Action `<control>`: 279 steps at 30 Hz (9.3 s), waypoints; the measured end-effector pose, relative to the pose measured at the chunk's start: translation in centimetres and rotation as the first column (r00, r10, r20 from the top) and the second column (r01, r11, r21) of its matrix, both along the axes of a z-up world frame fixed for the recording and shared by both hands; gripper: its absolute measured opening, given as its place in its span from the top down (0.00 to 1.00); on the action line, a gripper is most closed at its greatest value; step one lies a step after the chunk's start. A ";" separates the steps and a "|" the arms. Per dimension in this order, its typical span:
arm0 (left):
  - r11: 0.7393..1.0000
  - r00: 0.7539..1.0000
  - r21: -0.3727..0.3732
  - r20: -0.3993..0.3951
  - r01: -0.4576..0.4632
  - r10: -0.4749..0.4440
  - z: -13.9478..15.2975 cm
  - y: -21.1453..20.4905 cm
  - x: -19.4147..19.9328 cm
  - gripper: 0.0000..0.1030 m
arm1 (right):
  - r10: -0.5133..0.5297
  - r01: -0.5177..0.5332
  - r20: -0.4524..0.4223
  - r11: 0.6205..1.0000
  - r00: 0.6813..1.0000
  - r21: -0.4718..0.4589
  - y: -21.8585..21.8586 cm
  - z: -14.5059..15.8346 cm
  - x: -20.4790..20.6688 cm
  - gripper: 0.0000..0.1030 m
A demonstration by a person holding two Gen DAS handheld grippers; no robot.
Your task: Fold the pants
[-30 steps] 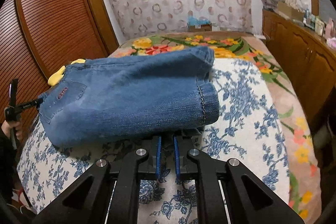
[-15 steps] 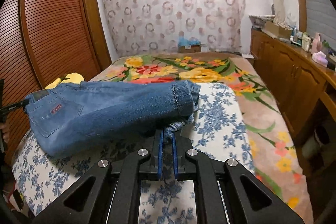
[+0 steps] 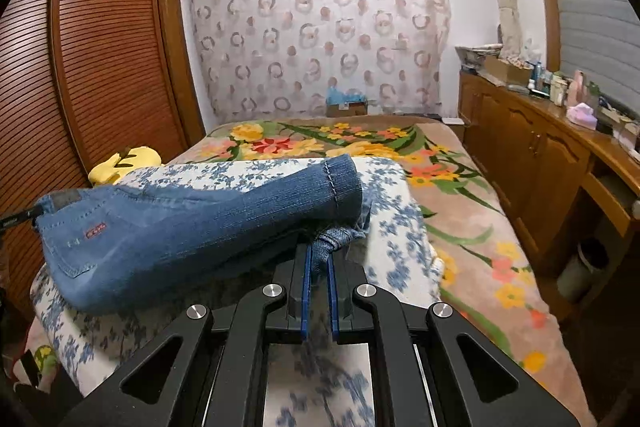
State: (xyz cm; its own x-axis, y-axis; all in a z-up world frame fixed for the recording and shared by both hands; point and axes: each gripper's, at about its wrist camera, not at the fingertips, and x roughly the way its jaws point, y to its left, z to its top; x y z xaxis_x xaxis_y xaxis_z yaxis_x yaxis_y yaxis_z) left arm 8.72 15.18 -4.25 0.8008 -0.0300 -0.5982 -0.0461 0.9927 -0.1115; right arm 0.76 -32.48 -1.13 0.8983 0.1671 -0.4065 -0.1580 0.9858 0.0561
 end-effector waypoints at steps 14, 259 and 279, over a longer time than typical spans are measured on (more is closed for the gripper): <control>0.999 0.997 0.018 -0.072 0.035 -0.034 -2.7 -1.9 -2.3 0.87 | -0.008 0.010 -0.083 1.000 0.997 0.023 -0.9 -1.4 -1.2 0.93; 0.986 0.983 -0.031 -0.082 0.161 -0.163 -2.3 -2.5 -3.0 0.72 | 0.577 -0.598 -0.226 0.801 0.785 -0.030 38.3 4.6 23.5 0.94; 0.979 0.966 -0.027 -0.162 0.200 -0.202 -5.2 -4.5 0.5 0.68 | 0.483 -0.500 -0.153 0.860 0.862 -0.099 27.8 3.7 15.0 0.62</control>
